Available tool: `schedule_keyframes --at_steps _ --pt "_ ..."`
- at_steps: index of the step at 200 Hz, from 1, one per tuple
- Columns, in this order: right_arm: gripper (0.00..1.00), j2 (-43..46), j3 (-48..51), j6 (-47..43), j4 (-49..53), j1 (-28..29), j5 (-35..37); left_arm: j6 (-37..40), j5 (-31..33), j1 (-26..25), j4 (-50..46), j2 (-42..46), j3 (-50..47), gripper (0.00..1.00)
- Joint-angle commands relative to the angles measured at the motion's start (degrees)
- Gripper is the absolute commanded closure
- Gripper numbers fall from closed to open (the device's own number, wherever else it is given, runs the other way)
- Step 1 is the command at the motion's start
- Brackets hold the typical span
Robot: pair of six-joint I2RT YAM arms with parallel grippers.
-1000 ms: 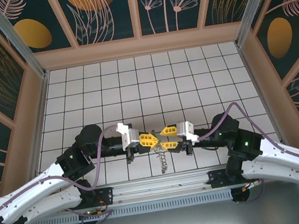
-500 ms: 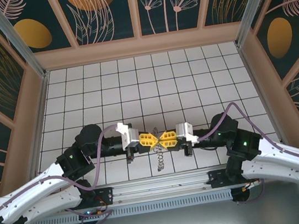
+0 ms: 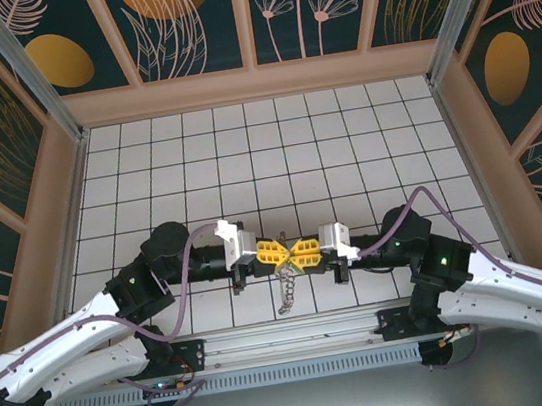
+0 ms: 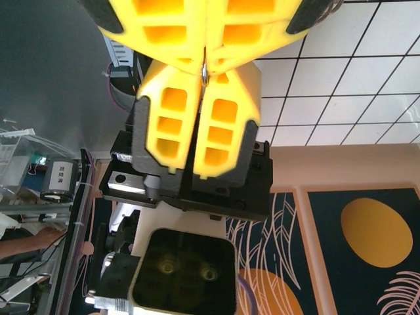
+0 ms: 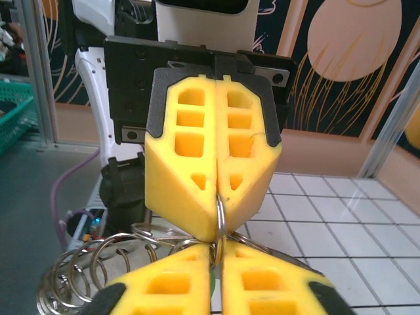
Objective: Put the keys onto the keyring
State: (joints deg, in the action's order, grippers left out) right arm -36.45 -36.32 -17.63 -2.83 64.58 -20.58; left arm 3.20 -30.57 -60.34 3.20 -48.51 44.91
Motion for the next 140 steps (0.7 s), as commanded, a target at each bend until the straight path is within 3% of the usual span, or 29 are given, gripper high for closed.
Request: schedule_keyframes --at_steps 1,51,91,140 --pt "0.99 0.32 0.04 0.22 -3.42 0.29 0.85 0.97 -1.62 -0.24 0.86 -0.58 1.96 1.00" --pt "1.00 1.02 -2.53 -1.04 2.35 0.29 4.81 2.51 2.96 -0.31 -5.59 0.51 4.29 1.00" --pt "1.00 -3.96 -9.95 -2.29 16.19 0.36 14.67 4.51 7.58 -0.30 -18.94 -1.89 10.48 0.84" --pt "1.00 -5.83 -12.97 -2.94 20.17 0.46 15.76 6.24 11.46 -0.29 -27.01 -6.60 16.48 0.79"
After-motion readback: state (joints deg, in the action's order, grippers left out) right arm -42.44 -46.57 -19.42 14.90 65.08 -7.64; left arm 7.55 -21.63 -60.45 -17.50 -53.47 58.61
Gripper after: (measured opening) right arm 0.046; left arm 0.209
